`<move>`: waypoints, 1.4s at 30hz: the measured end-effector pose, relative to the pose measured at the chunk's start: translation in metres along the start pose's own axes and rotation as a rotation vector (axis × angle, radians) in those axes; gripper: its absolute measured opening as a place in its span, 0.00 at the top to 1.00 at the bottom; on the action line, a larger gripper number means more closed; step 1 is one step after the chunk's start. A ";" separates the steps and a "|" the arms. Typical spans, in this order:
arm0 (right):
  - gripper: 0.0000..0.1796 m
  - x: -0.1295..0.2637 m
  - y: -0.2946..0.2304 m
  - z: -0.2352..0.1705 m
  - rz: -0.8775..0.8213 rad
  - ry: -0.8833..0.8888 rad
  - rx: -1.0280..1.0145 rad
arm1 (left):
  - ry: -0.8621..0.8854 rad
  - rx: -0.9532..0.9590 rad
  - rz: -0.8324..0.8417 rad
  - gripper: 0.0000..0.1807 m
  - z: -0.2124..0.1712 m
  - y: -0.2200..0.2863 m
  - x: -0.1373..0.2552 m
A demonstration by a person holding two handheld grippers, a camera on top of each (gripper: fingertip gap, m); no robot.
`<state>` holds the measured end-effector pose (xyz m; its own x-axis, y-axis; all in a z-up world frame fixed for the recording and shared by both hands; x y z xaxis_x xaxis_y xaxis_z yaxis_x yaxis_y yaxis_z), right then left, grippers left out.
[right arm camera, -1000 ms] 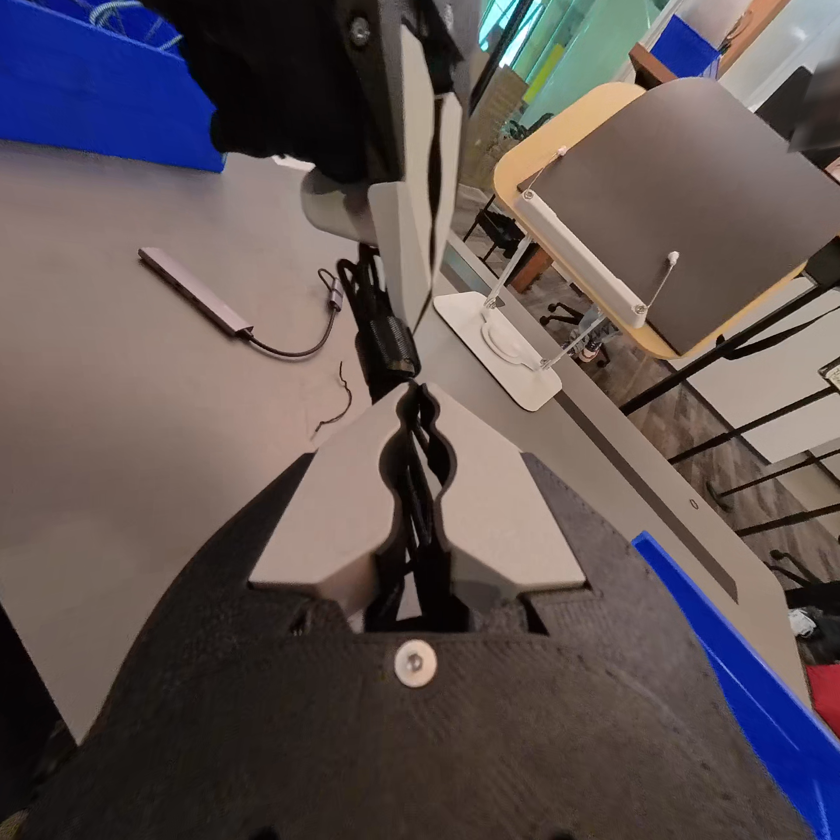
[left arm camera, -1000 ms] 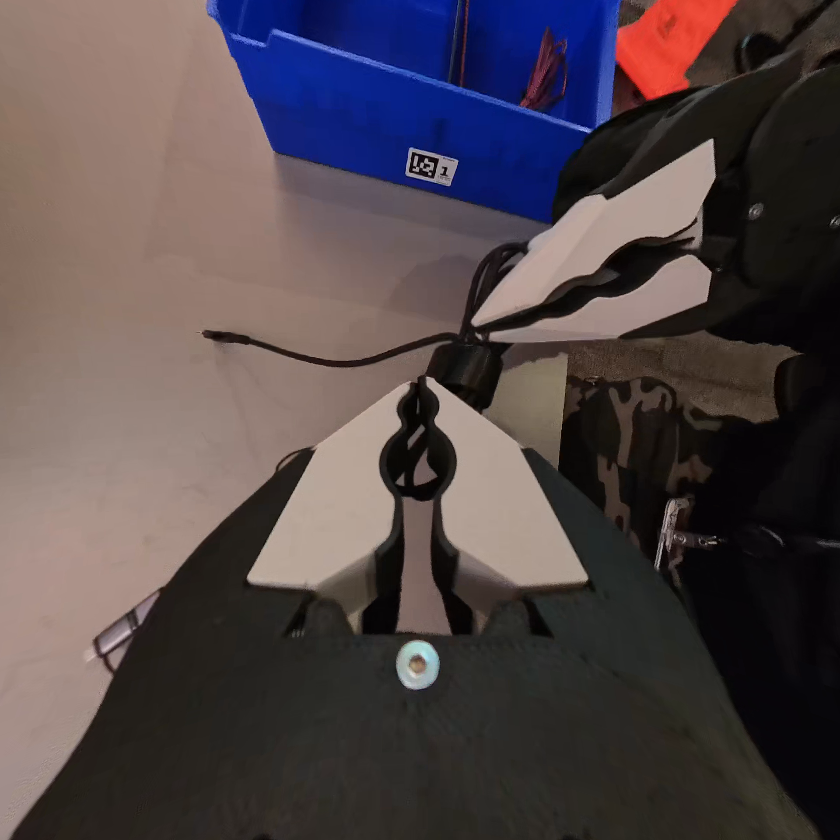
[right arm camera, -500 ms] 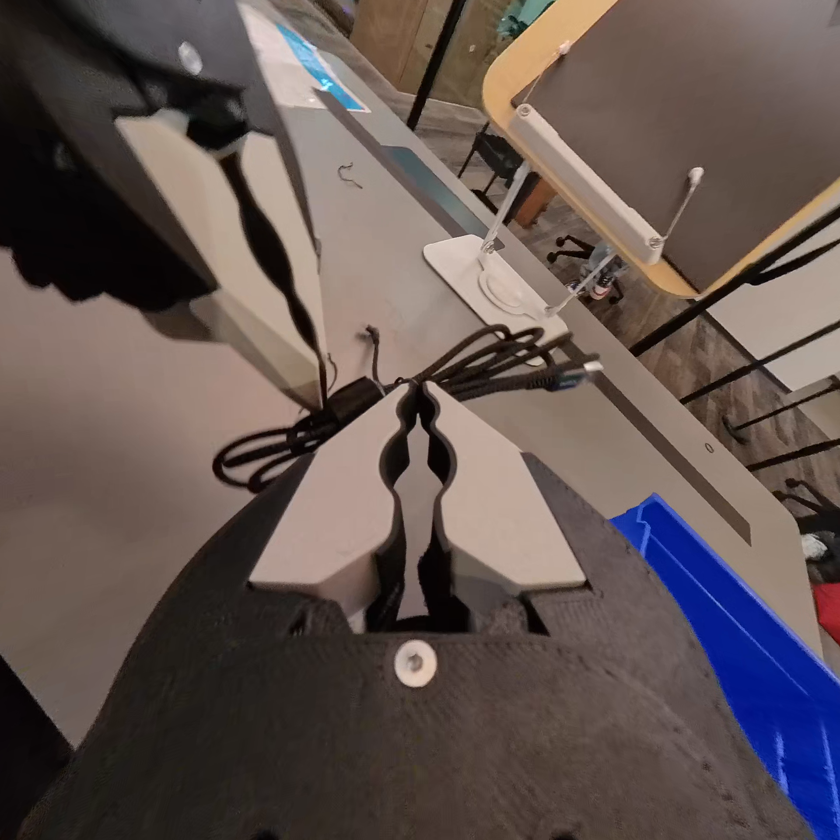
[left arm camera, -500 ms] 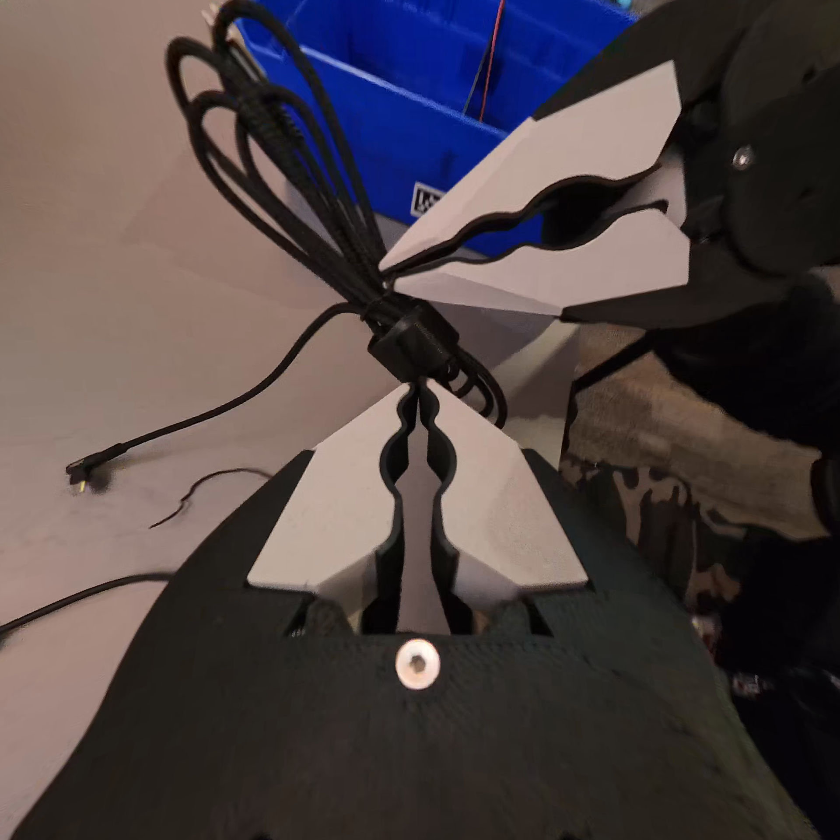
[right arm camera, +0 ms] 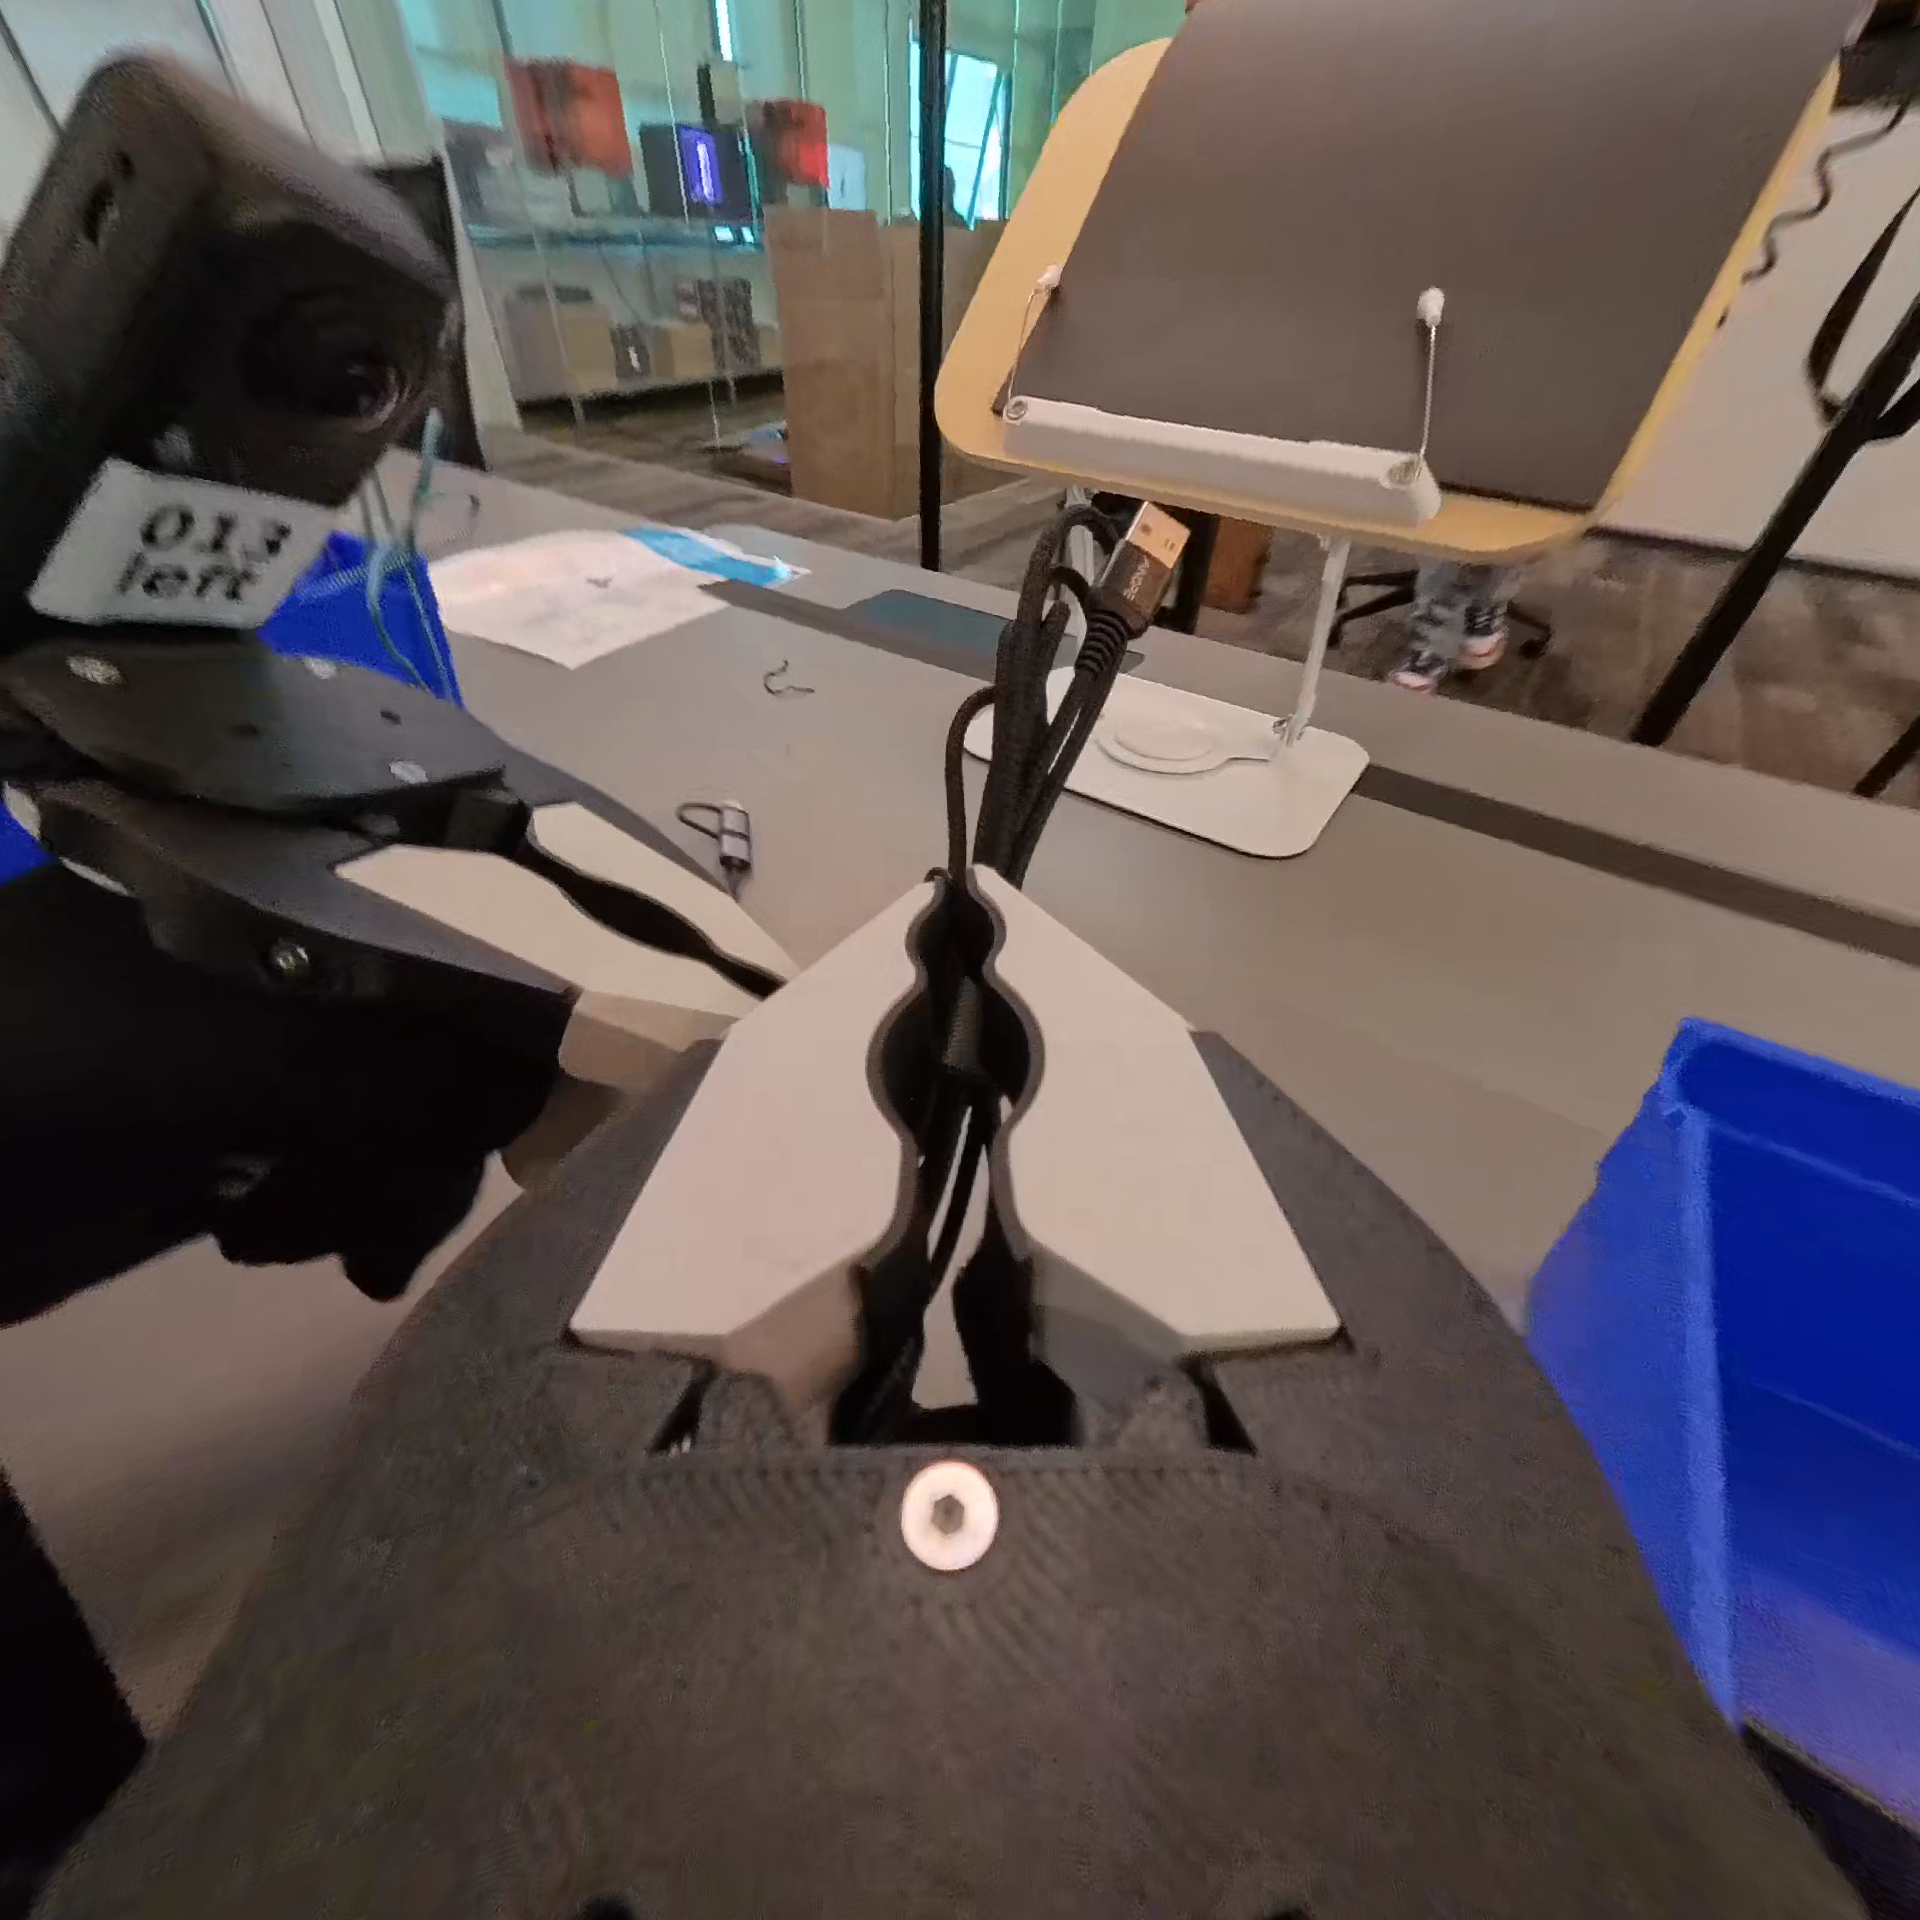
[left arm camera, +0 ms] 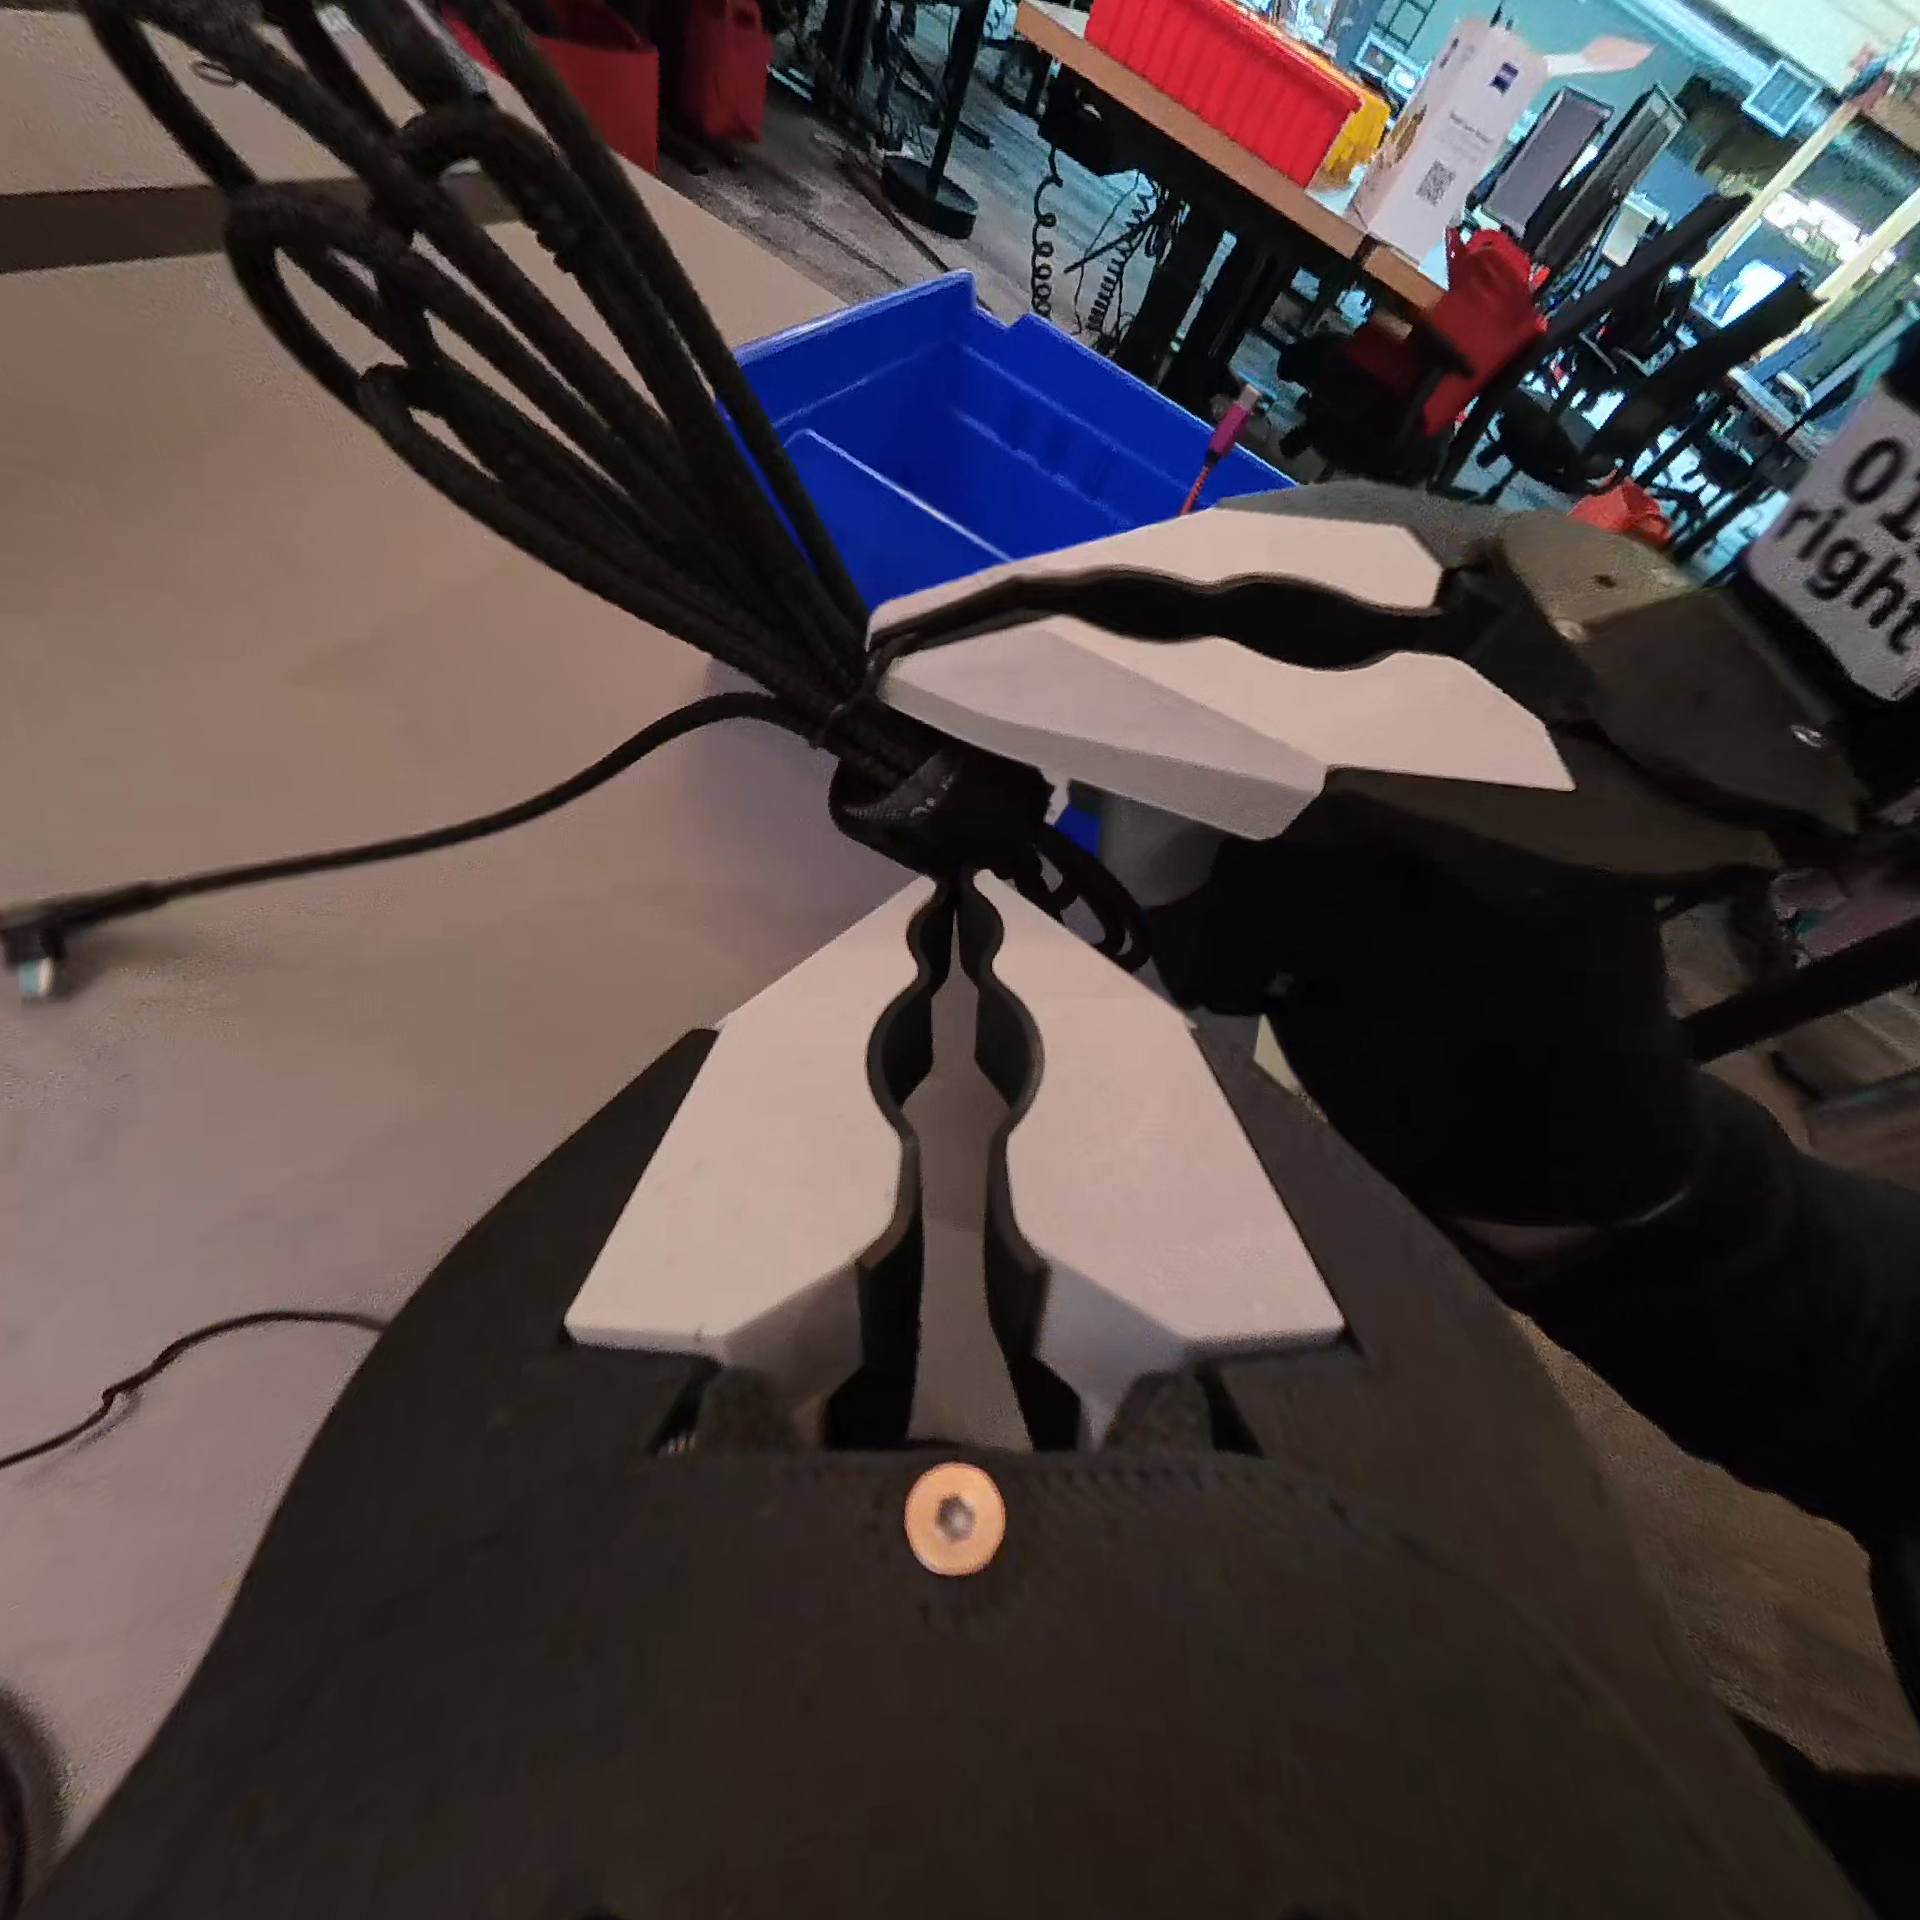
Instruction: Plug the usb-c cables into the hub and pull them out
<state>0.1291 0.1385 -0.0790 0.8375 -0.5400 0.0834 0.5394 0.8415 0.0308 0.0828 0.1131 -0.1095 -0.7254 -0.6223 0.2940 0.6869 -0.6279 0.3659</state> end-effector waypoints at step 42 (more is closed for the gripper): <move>1.00 0.000 -0.048 -0.030 0.110 -0.228 0.595 | -1.238 -0.079 -0.526 0.86 -0.004 -0.023 -0.063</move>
<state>0.1061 0.0978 -0.1103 0.8100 -0.4878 0.3254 0.2565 0.7938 0.5514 0.1129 0.1652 -0.1405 -0.4346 0.5006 0.7487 0.2874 -0.7107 0.6421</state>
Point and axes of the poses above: each gripper's, where its closed fingertips meet, x back along the fingers, z out of its top, y = z × x across the jaws, the point moved 5 cm from there along x, back along the fingers, and after that the axes turned 4 degrees about y, right-handed, at the moved point
